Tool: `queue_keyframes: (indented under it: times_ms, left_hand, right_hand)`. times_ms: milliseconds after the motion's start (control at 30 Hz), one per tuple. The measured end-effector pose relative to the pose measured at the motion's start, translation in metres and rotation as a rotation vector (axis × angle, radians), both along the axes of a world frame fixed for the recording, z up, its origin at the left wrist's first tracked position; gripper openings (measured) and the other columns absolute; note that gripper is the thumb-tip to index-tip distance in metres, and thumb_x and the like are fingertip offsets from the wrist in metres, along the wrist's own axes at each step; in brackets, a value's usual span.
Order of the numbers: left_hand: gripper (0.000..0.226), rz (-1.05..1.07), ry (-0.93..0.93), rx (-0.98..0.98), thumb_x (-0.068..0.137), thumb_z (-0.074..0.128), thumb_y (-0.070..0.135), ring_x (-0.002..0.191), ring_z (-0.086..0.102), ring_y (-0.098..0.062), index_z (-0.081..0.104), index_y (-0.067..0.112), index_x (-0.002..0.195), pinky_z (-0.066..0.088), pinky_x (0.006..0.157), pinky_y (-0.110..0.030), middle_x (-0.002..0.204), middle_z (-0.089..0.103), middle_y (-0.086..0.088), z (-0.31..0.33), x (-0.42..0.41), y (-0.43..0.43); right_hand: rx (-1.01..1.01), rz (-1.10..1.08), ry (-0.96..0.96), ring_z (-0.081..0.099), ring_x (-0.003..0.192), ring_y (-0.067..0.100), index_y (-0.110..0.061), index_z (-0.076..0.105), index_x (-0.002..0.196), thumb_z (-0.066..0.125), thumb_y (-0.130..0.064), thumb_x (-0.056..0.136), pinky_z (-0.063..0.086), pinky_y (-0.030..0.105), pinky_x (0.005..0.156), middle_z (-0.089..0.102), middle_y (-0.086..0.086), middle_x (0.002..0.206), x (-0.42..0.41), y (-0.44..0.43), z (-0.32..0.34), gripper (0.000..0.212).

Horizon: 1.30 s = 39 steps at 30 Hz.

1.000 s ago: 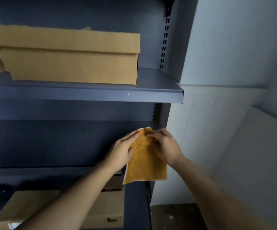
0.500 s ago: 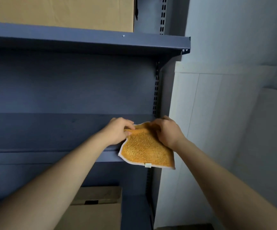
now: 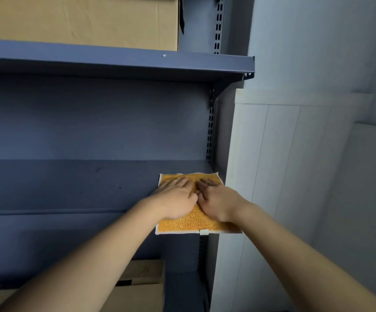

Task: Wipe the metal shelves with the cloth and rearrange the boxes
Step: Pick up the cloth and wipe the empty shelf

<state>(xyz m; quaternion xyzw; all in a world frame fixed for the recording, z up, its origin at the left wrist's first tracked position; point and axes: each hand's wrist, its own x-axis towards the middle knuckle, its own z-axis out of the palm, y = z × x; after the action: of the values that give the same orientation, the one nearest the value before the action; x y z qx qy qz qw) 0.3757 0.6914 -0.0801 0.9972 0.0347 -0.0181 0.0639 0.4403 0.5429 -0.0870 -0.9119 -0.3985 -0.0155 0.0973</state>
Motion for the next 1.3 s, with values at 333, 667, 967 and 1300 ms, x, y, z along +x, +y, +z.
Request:
queue_keyframes:
  times_ms: [333,667,967,1300]
  left_hand:
    - [0.059,0.035,0.02,-0.004,0.107,0.01,0.04,0.155,-0.012,-0.015,-0.004,0.022,0.162,-0.004,0.126,-0.04,0.169,-0.012,0.003,0.0,0.009,0.003]
    - [0.06,0.05,0.052,-0.011,0.107,0.011,0.042,0.155,-0.011,-0.017,-0.004,0.02,0.162,-0.003,0.126,-0.041,0.169,-0.01,0.001,0.004,0.038,0.021]
    - [0.06,0.083,0.016,-0.013,0.107,0.014,0.043,0.156,-0.007,-0.017,0.003,0.023,0.162,-0.002,0.126,-0.039,0.17,-0.005,0.003,0.004,0.073,0.04]
    - [0.06,0.111,0.022,-0.011,0.106,0.013,0.048,0.156,-0.006,-0.015,0.006,0.028,0.162,0.001,0.126,-0.043,0.17,-0.003,0.007,-0.002,0.117,0.068]
  right_hand:
    - [-0.13,-0.029,0.054,-0.001,0.157,0.021,-0.016,0.004,0.163,0.014,-0.047,0.109,0.002,0.036,0.125,0.002,0.004,0.171,0.007,0.004,0.009,0.063]
    - [-0.159,-0.038,0.105,-0.003,0.157,0.021,-0.016,0.003,0.163,0.016,-0.046,0.109,0.002,0.038,0.127,-0.001,0.005,0.171,0.037,0.027,0.013,0.063]
    - [-0.163,-0.073,0.107,-0.006,0.157,0.02,-0.015,0.001,0.163,0.016,-0.044,0.109,-0.001,0.037,0.127,-0.004,0.005,0.171,0.078,0.051,0.009,0.064]
    - [-0.168,-0.096,0.083,-0.005,0.157,0.024,-0.019,0.005,0.164,0.015,-0.049,0.107,0.002,0.042,0.127,-0.002,0.008,0.171,0.117,0.076,0.006,0.065]
